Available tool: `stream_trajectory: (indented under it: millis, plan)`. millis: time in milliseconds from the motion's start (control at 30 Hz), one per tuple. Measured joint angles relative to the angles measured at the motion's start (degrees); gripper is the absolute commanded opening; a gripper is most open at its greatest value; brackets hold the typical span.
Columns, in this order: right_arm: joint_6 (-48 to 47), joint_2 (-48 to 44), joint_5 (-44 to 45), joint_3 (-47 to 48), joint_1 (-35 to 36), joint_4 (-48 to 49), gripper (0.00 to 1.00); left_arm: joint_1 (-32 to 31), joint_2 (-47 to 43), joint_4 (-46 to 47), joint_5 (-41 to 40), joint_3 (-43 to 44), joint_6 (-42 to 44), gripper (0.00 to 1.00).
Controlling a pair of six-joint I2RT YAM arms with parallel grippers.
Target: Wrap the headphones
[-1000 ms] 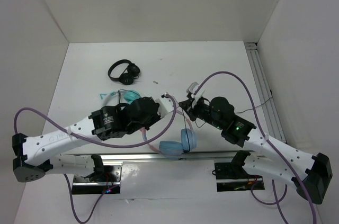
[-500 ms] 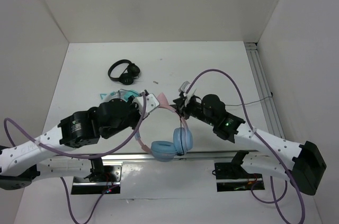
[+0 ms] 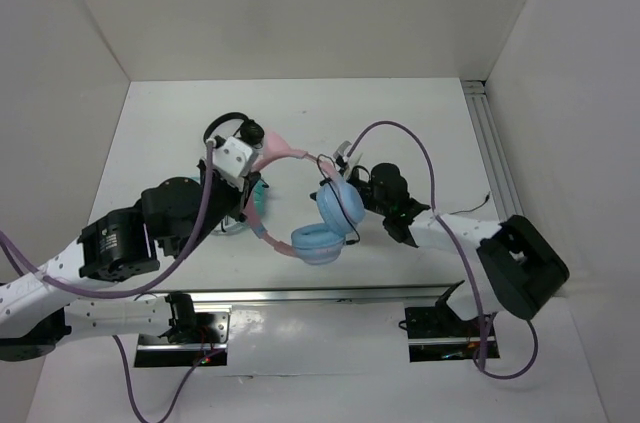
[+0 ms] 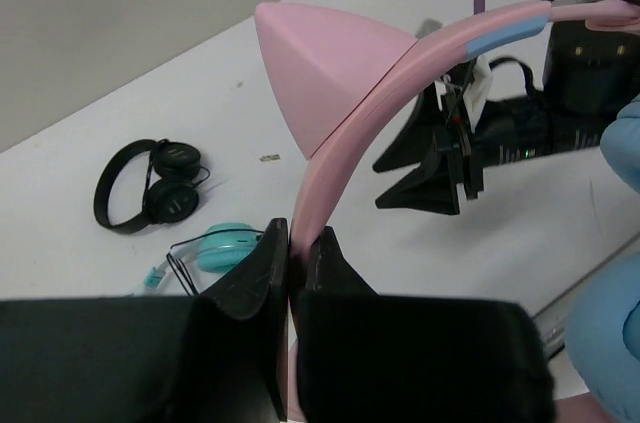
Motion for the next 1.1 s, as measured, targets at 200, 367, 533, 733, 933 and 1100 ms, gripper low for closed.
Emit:
stream_trajectory:
  millis: [200,367,533,733,933,1100]
  plan:
    - [6.8,12.3,-6.8,-0.2,-3.7,11.1,0.25,0.0,-0.2,0.8,-9.5,0.6,-6.0,0.00]
    - [12.1,18.4,-10.3,-1.3,-4.0,19.3,0.05,0.0,0.7,1.5,-18.4,1.5,-11.8,0.00]
    - [14.6,19.8,-10.8,-2.5,-2.4,22.8,0.02,0.0,4.3,3.6,-28.1,2.8,-15.3,0.00]
    - [15.0,18.6,-9.0,-5.9,2.1,24.1,0.00,6.1,13.8,5.2,-32.3,6.4,-17.2,0.00]
    - [14.1,11.5,-6.1,-10.3,7.6,22.8,0.00,21.9,23.5,0.5,-25.6,13.4,-23.4,0.00]
    - [13.2,6.2,-4.7,-11.2,12.3,20.3,0.00,30.9,27.3,-0.7,-20.1,14.7,-25.6,0.00]
